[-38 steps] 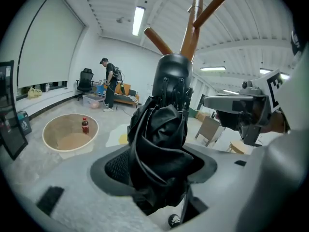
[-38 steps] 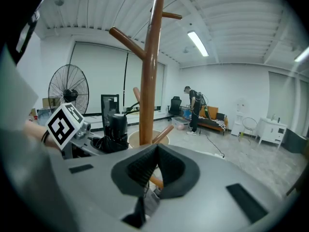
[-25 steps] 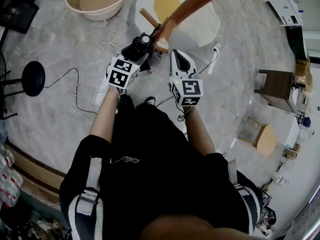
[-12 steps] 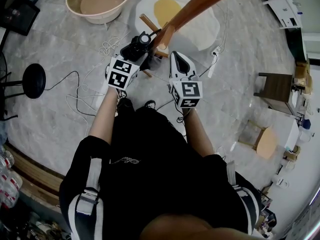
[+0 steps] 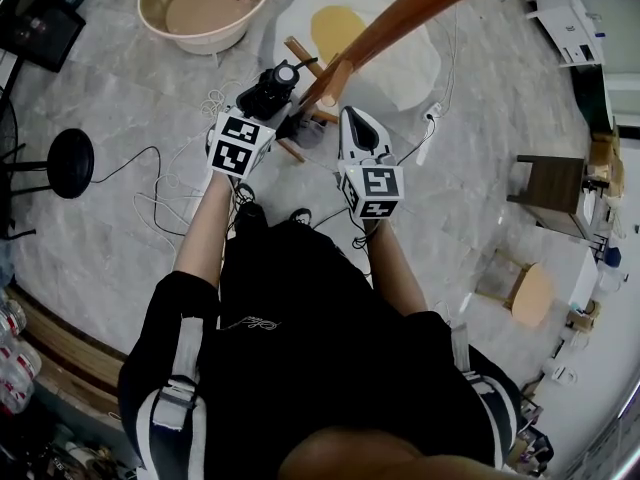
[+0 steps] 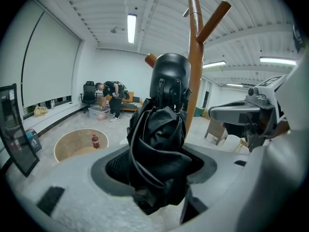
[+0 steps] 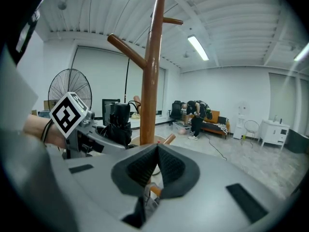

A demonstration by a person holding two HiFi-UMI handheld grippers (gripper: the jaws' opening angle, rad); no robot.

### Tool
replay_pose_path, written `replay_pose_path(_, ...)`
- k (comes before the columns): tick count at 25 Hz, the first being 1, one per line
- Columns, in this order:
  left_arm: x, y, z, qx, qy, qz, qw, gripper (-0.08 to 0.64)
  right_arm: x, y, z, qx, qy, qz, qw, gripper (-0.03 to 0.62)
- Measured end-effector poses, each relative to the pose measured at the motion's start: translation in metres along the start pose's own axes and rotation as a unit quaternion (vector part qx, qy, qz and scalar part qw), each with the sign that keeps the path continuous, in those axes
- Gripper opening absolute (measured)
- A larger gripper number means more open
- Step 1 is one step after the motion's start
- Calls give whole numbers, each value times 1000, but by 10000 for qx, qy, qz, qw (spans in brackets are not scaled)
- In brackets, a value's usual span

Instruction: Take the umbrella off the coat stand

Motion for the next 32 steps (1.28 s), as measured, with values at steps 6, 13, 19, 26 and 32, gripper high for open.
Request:
replay_pose_path(6,-10,5,11,-59,-174,-17,9998,275,-3,-4,4,-29,9,-8,10000,6)
replay_pose_path(13,-26,12,22,-220,-210,-146,9994,273,-7,-5,5,-66,4,-58,10000,6)
replay_pose_path(19,-38,19,31,-399,-160,-270,9987,273,-10,-5,3,-43,-14,-94,9999,6)
replay_pose_path(26,-48,42,53,-778,306,-577,9948,272,-12,0,1,-28,-81,-188,9998,6)
replay_pose_path(32,-33,67,59,-1108,252,-459,9925,272,-10,9,-2,33,-139,-275,9995,6)
Point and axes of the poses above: the fingertips, and each gripper's own axes: y backward along the fingers, z to its left, x out of its underside, the point moved 2 cm from there along y, backward along the fingers, and after that the axes turned 1 degree about -x, right-handed, at the moved point
